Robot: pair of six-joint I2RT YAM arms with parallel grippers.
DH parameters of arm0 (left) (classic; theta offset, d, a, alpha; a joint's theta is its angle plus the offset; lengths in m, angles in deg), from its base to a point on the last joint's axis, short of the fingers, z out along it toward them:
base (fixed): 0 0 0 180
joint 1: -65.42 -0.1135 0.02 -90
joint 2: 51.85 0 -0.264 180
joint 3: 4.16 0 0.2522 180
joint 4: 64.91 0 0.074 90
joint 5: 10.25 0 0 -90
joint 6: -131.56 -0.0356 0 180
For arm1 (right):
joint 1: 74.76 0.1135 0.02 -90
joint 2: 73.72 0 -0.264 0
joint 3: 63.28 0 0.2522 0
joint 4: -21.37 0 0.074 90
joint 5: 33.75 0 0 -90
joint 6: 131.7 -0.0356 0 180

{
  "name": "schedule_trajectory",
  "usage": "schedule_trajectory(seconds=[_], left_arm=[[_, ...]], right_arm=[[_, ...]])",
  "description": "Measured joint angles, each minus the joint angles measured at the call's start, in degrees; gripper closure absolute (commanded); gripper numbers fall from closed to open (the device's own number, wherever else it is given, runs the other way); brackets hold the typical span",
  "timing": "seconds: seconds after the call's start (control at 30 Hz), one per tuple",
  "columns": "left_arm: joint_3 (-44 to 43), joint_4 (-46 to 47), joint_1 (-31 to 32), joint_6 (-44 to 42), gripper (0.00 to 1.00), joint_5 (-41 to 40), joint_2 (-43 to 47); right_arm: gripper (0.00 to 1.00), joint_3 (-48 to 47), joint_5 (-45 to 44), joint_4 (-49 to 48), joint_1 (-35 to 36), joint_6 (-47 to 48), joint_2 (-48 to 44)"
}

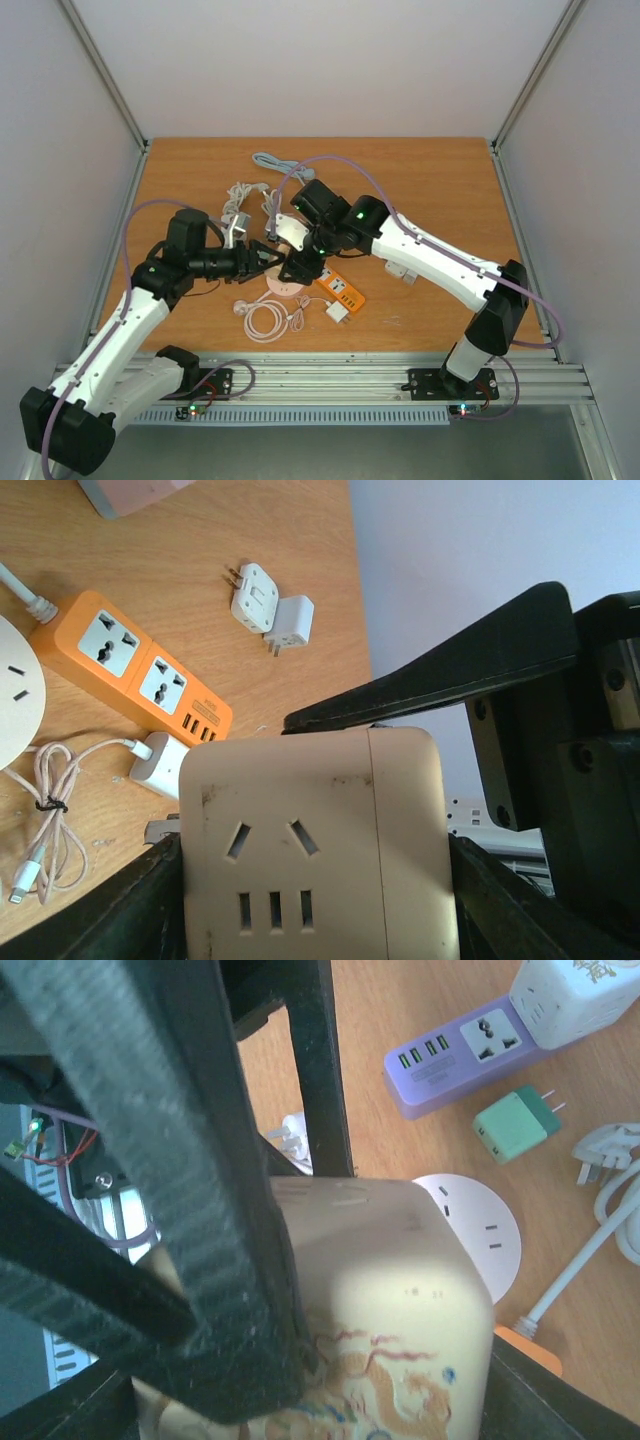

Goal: Insert the plug

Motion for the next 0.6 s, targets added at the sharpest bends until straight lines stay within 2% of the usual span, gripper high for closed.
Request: schedule_trajectory(seconds=[0.13,0.23,0.43,0.6], left_arm=[[0.0,-0.1,-0.3,0.2,0.47,-0.7,0.3],[0.0,-0.4,-0.5,0.4,0.39,-1.0,0.5],[-0.8,-3.2,-1.0,-0.9,0.15,-5.0,2.1],[-2.9,-10.0,-1.8,-3.1,0.08,-16.5,5.0]], right_arm=[[0.49,-2.3,0.5,0.9,0.0,-0.7,1.8],[0.58,-2.5,0.5,0.9,0.1,-1.2,2.0],[0.62,-0.2,-1.6,-2.3,0.2,-3.4,1.2],[0.62,7.4,-5.6,-5.4,-0.8,-6.7,-1.8]])
